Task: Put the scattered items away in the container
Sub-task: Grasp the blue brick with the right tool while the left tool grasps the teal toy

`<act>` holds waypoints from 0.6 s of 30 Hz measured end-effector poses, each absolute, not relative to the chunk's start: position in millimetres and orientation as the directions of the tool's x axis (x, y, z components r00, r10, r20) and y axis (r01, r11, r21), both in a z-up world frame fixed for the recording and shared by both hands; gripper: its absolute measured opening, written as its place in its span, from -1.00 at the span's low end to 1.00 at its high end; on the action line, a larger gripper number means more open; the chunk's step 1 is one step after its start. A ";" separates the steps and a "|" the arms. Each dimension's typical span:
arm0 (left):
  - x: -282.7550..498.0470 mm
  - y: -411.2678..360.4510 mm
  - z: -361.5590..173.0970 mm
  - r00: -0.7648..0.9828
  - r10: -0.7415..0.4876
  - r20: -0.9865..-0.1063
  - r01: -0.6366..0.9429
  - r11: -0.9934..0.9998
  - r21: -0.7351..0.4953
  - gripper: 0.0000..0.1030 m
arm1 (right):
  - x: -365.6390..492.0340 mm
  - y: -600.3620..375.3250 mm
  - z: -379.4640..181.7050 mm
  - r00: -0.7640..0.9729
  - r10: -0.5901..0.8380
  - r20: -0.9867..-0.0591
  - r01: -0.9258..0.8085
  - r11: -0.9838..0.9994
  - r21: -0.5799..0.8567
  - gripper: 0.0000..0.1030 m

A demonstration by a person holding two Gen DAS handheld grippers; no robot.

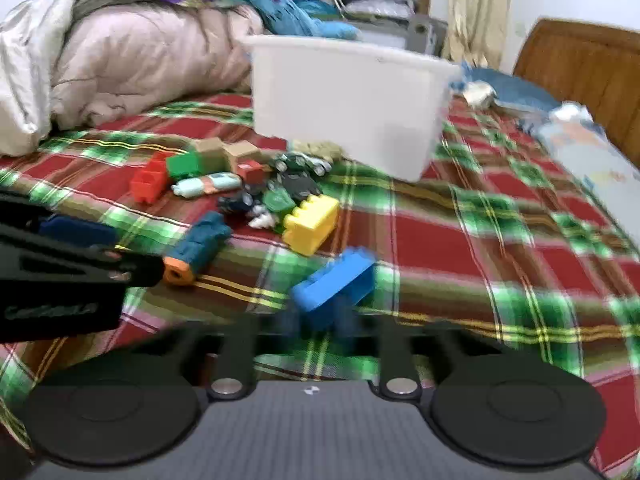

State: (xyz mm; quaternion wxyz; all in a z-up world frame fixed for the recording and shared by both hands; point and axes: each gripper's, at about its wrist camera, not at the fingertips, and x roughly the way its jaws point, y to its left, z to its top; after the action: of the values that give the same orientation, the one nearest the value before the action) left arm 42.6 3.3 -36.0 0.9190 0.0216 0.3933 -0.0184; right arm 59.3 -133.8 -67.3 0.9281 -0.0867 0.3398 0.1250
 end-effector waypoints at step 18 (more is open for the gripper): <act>71.1 -16.8 -60.3 0.665 -0.042 -0.745 0.056 0.998 -0.006 -0.40 | 61.5 -144.7 -73.0 0.758 0.111 -0.643 -0.241 0.963 -0.118 -0.37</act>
State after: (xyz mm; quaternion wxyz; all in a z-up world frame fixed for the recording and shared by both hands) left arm 71.1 -16.8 -60.3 0.9125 0.0088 0.4081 -0.0269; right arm 61.5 -144.7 -73.0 0.9325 -0.0971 0.3347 0.0945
